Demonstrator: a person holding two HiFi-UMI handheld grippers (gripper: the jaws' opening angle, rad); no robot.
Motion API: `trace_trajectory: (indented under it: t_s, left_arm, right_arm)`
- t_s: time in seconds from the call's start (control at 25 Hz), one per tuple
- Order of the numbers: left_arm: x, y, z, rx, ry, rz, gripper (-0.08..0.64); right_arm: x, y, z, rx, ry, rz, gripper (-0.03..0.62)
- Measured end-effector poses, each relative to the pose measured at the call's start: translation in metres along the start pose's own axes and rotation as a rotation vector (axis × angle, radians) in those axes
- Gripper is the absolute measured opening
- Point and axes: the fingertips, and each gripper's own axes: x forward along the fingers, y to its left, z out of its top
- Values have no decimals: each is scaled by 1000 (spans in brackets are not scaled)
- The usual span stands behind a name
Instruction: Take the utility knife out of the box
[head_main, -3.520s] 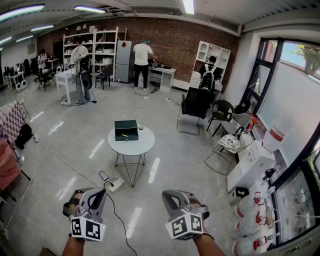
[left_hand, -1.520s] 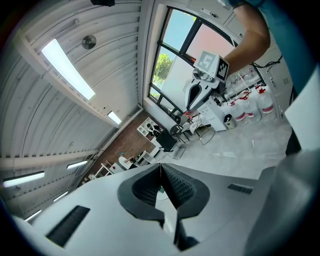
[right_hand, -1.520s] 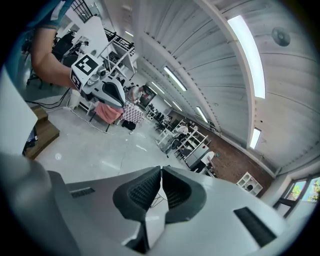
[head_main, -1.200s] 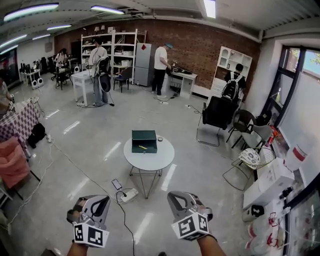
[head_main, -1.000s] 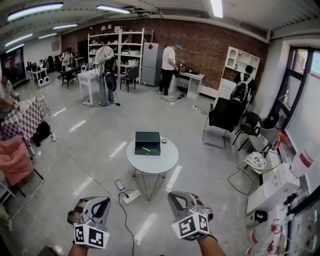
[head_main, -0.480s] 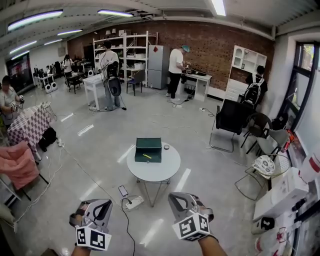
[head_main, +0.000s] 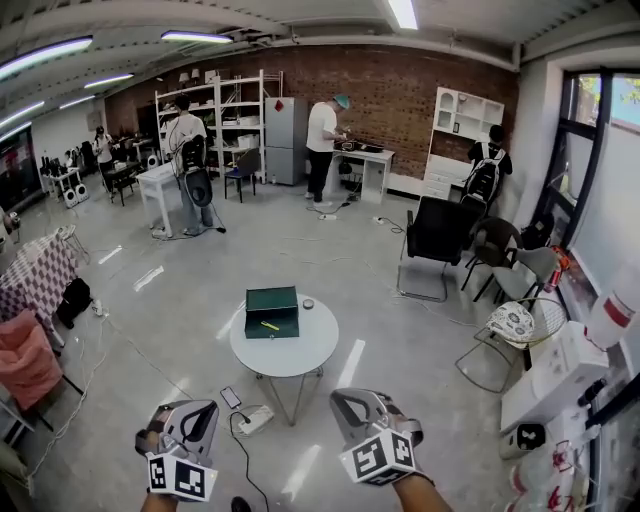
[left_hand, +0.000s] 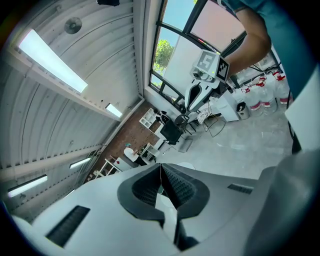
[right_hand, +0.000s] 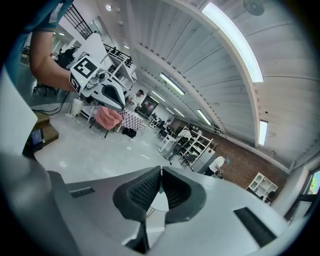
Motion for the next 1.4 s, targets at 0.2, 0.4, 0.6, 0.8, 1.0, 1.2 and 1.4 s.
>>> trace_trajectory:
  t_s: [0.2, 0.4, 0.6, 0.8, 1.0, 1.2, 1.4]
  left_arm:
    - [44, 23, -17, -10, -65, -32, 20]
    - [97, 65, -42, -6, -138, -72, 20]
    - [130, 117, -79, 21, -190, -113, 20]
    - [166, 154, -109, 22, -228, -138, 20]
    - [193, 178, -135, 29, -262, -177, 20]
    - [216, 206, -166, 19, -295, -196, 20]
    - [228, 237, -198, 14, -311, -202, 20]
  right_arm:
    - [20, -16, -10, 15, 62, -54, 40]
    - [61, -38, -8, 44, 130, -122, 40]
    - [114, -48, 18, 74, 173, -177, 40]
    - [156, -56, 31, 92, 207, -214, 40]
    - [193, -61, 43, 108, 242, -244, 40]
    - [233, -68, 56, 108, 275, -274, 40]
    - [272, -71, 80, 105, 288, -288, 40]
